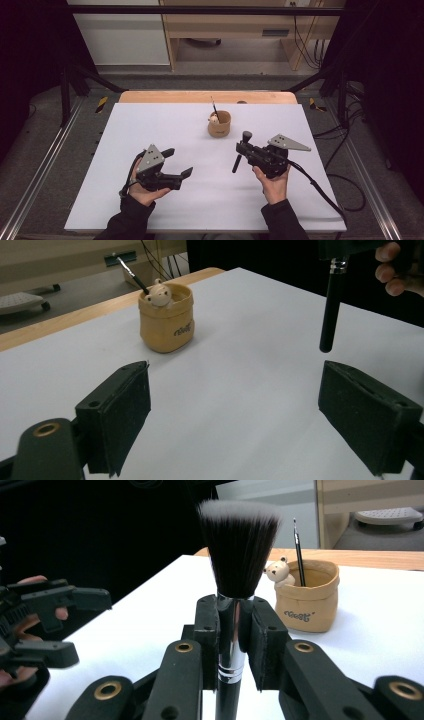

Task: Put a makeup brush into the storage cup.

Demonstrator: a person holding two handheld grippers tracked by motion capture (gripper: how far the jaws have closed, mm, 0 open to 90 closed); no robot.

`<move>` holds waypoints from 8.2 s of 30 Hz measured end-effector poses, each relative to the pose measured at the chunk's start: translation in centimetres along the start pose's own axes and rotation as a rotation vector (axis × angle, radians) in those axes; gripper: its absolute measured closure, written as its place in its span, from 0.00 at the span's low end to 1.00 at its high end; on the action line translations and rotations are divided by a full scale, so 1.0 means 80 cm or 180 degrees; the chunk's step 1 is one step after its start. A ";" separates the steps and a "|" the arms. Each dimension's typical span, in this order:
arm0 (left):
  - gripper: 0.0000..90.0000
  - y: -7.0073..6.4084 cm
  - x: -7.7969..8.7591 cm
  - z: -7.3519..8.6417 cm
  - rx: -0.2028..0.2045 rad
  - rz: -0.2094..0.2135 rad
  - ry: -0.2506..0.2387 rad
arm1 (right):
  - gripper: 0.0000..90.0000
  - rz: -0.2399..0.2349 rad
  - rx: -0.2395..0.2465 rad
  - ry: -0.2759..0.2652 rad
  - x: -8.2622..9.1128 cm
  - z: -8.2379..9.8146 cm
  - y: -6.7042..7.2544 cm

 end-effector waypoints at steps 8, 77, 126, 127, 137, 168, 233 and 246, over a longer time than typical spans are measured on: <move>0.12 0.024 0.020 0.006 0.0096 -0.0182 -0.0024 | 0.86 0.0029 0.0081 0.0022 0.000 0.002 -0.001; 0.09 0.096 0.083 0.079 0.0159 -0.0675 0.0063 | 0.86 0.0300 0.0516 -0.0152 -0.081 -0.050 -0.017; 0.08 0.092 0.079 0.075 0.0152 -0.0639 0.0048 | 0.86 0.0757 0.0649 -0.0256 -0.169 -0.077 -0.058; 0.08 0.092 0.079 0.074 0.0154 -0.0640 0.0045 | 0.86 0.0762 0.0658 -0.0267 -0.171 -0.076 -0.059; 0.08 0.092 0.079 0.074 0.0155 -0.0640 0.0048 | 0.86 0.0801 0.0578 -0.0217 -0.187 -0.067 -0.069; 0.08 0.092 0.079 0.074 0.0151 -0.0622 0.0049 | 0.85 0.0870 0.0498 0.0091 -0.217 -0.032 -0.088; 0.08 0.089 0.077 0.074 0.0151 -0.0622 0.0074 | 0.33 0.0304 0.0620 0.0351 -0.093 -0.015 -0.050; 0.08 0.089 0.077 0.074 0.0147 -0.0622 0.0090 | 0.16 0.0204 0.0684 0.0245 -0.051 -0.009 -0.037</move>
Point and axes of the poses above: each handheld gripper's, and its own axes: x roughly backward along the jaws, z roughly out of its underside, y roughly to its left, the point moved 2 cm from there along -x, roughly forward along the jaws, and after that the axes turned 9 degrees about -y, right-handed, at the moved point
